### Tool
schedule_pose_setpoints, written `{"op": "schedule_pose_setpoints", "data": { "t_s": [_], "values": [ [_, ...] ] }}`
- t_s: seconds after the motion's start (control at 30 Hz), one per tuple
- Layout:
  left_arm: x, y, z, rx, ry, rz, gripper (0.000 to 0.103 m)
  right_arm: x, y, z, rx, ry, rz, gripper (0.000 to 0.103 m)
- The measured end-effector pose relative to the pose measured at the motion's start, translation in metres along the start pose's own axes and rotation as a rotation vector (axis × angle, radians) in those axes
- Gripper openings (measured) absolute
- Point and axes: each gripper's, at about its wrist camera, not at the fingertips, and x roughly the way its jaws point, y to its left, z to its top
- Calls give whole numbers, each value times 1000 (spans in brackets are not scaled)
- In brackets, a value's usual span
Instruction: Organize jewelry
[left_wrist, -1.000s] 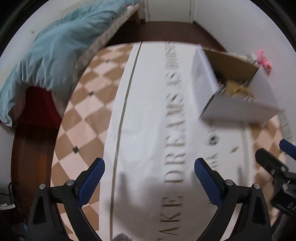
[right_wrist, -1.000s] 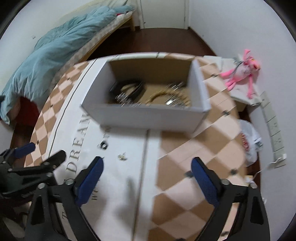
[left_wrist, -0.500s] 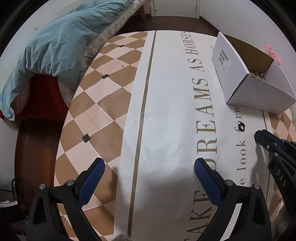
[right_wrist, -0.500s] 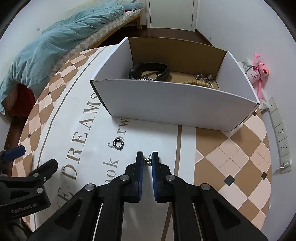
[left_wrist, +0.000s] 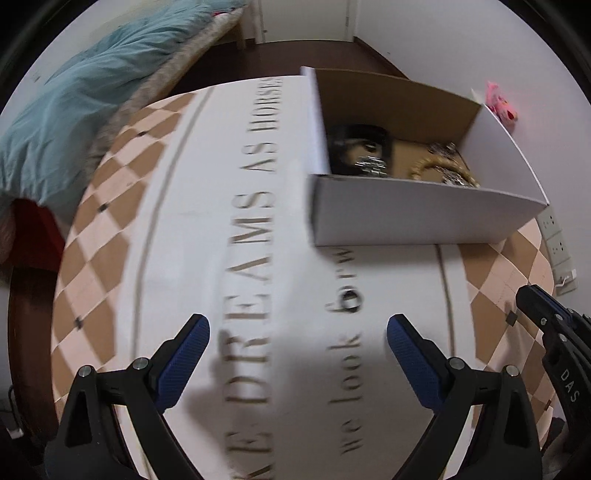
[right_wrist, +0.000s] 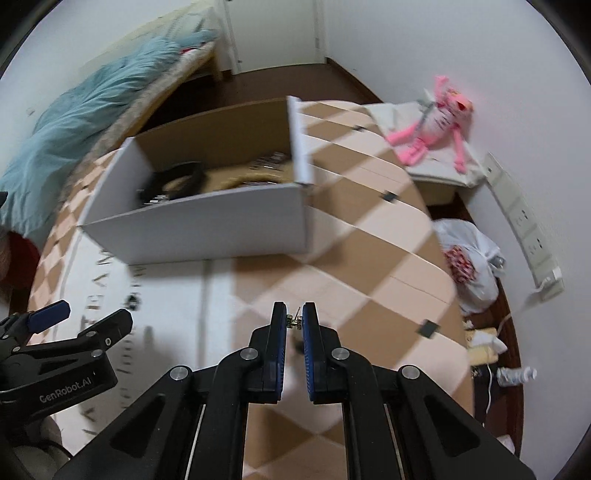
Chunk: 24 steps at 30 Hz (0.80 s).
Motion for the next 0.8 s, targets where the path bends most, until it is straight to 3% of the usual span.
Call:
{"op": "schedule_pose_setpoints", "data": {
  "t_s": [0.2,0.27,0.37,0.63,0.8],
  "values": [
    [8,-21,4,50,-23,-24,55,5,-19,-1,24,10,-19,9],
    [6,-25,7,64,-43,-37,25,6,-19,-1,22,10,-21,9],
    [6,-30,9,84,-47,-44,10,6,-18,-2,22,7,-19,9],
    [-4,-26,1,64,-64,-57,10,-10,-15,1,30,-28,4,9],
    [-36,-20,3,41,-122,-85,10,-35,-14,10,27,-78,36,9]
  ]
}}
